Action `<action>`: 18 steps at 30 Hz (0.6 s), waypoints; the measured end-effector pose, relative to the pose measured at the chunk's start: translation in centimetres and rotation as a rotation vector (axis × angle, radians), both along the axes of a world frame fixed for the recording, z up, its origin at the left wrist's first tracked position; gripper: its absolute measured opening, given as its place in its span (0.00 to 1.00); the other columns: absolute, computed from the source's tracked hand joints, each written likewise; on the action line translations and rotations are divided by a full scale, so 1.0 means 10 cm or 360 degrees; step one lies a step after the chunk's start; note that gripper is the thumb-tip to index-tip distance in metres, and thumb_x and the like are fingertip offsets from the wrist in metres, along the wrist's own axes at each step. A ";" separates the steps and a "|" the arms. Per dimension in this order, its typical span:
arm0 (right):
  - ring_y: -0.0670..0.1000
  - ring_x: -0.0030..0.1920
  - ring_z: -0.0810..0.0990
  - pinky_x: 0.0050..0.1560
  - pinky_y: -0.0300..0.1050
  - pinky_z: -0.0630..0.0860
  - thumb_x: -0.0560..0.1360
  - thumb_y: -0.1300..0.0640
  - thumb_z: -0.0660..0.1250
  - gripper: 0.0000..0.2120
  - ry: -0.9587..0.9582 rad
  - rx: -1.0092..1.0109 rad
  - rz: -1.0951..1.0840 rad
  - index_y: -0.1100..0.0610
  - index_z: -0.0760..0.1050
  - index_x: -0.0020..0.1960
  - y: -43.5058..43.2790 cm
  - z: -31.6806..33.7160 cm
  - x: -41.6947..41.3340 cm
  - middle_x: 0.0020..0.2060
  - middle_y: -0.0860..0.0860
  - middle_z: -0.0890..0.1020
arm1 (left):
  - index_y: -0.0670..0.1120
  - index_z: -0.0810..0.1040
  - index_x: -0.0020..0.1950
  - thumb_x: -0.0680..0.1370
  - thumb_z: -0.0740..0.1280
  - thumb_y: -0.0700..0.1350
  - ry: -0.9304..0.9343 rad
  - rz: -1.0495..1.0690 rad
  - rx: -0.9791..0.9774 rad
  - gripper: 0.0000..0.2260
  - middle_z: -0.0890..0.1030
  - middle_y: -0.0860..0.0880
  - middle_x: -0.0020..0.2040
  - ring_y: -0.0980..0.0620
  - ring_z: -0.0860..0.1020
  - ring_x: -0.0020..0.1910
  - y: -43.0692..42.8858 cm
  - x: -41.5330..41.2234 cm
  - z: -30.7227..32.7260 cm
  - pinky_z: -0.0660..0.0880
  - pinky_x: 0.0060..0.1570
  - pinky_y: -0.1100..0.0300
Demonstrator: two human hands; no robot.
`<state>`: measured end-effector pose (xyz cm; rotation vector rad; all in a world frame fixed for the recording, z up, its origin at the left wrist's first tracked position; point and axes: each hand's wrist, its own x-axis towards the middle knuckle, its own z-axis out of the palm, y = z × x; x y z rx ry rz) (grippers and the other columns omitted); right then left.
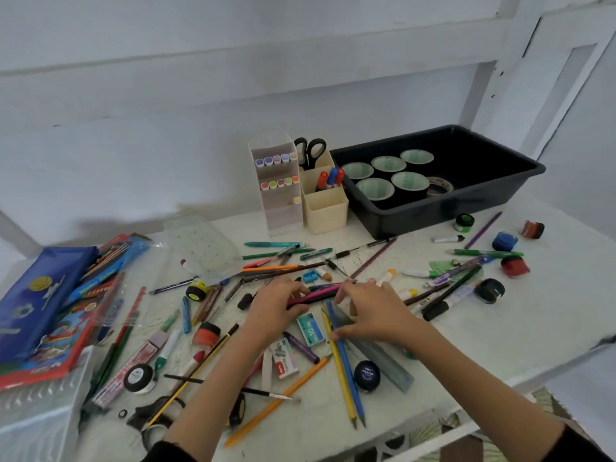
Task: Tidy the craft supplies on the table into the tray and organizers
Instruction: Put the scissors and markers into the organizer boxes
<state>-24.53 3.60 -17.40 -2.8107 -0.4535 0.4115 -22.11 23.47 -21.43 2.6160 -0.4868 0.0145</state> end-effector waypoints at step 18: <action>0.42 0.40 0.75 0.43 0.37 0.73 0.75 0.58 0.67 0.04 -0.0290 0.0785 -0.0382 0.53 0.77 0.49 -0.39 -0.12 0.32 0.41 0.46 0.77 | 0.48 0.79 0.54 0.73 0.71 0.48 0.0033 0.0355 -0.0118 0.11 0.76 0.52 0.48 0.56 0.74 0.46 0.04 0.06 0.05 0.73 0.46 0.61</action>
